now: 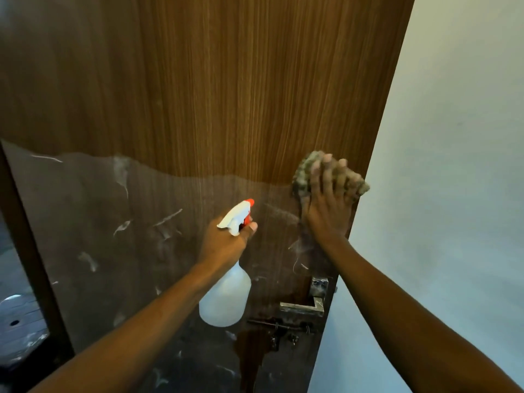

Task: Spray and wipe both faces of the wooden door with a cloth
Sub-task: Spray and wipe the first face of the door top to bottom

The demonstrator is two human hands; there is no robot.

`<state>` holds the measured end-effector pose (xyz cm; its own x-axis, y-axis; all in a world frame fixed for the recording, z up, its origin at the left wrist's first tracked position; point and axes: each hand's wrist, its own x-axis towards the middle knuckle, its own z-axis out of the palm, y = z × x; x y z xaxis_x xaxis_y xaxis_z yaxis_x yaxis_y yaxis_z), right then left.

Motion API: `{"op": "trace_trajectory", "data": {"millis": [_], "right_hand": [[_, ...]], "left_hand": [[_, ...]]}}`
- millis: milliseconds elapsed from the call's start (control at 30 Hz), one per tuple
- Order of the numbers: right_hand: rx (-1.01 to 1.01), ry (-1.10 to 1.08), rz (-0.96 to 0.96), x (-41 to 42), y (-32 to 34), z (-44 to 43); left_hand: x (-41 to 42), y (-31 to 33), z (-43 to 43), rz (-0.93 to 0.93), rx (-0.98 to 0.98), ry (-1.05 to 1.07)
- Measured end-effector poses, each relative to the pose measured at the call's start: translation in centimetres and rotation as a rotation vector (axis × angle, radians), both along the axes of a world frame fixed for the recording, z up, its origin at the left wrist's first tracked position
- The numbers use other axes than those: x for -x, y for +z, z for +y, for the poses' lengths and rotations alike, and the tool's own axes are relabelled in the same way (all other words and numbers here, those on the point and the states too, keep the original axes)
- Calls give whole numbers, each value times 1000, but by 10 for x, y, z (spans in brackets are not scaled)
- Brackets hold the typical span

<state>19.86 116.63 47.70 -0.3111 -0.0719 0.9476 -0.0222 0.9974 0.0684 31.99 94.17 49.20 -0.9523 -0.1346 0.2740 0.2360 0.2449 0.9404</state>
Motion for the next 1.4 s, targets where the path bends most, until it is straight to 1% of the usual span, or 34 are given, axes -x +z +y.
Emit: {"op": "trace_trajectory", "data": {"millis": [67,100,133,167,233,333,367,400,433,467,567,633,700,733,767,800,900,933,967,1000,1067,1133,1233,1267,1300,1400], "right_hand": [[-391,80,-62,-4,-37,20],[-491,108,-96,-9,-54,36],[-510,113,-111,-15,-69,50],[-465,102,-104,-21,-79,61],[-269,71,-78,-26,-81,73],[90,55,-62,-22,-45,53],[152,43,-54,-17,-31,39],[165,27,-50,-13,-18,23],[130,21,-51,-8,-10,9],[46,27,-53,-2,-7,-4],[-314,72,-62,11,-22,-32],[-502,107,-85,11,-45,-31],[-619,137,-100,6,-63,-13],[-627,138,-107,1,-69,-2],[-594,125,-113,-4,-71,6],[-517,101,-109,-8,-70,5],[-100,27,-54,-7,-45,-46],[-11,28,-50,-2,-32,-70],[-3,38,-53,3,-20,-94],[-63,50,-57,9,-13,-114],[-291,75,-81,19,-15,-143],[-474,88,-130,20,-32,-151],[-603,106,-125,14,-56,-133],[-601,105,-131,11,-60,-122],[-557,97,-138,8,-61,-114],[-247,5,-97,5,-47,-123]], "left_hand": [[-4,-5,1,-7,-12,-3],[-6,-8,1,-10,-16,-4],[-8,-11,1,-14,-17,-2],[-10,-14,0,-28,-13,3],[-13,-22,-2,-76,14,17],[-11,-31,-6,-119,51,44],[-9,-32,-8,-108,50,49],[-7,-31,-10,-98,45,50],[-6,-29,-11,-90,36,43],[-3,-27,-15,-78,29,34],[4,-22,-25,-44,47,19],[6,-23,-32,-43,52,19],[6,-24,-42,-48,11,35],[5,-23,-46,-50,-11,45],[6,-24,-51,-48,-29,52],[7,-24,-59,-40,-32,61],[9,-21,-85,-23,-47,106],[10,-19,-92,-19,-56,113],[10,-18,-100,-12,-58,114],[10,-16,-109,-2,-53,114],[11,-13,-125,15,-63,130],[12,-13,-141,11,-71,155],[15,-17,-165,35,-37,146],[15,-18,-172,34,-36,147],[17,-20,-181,31,-49,151],[18,-18,-203,24,-78,165]]}}
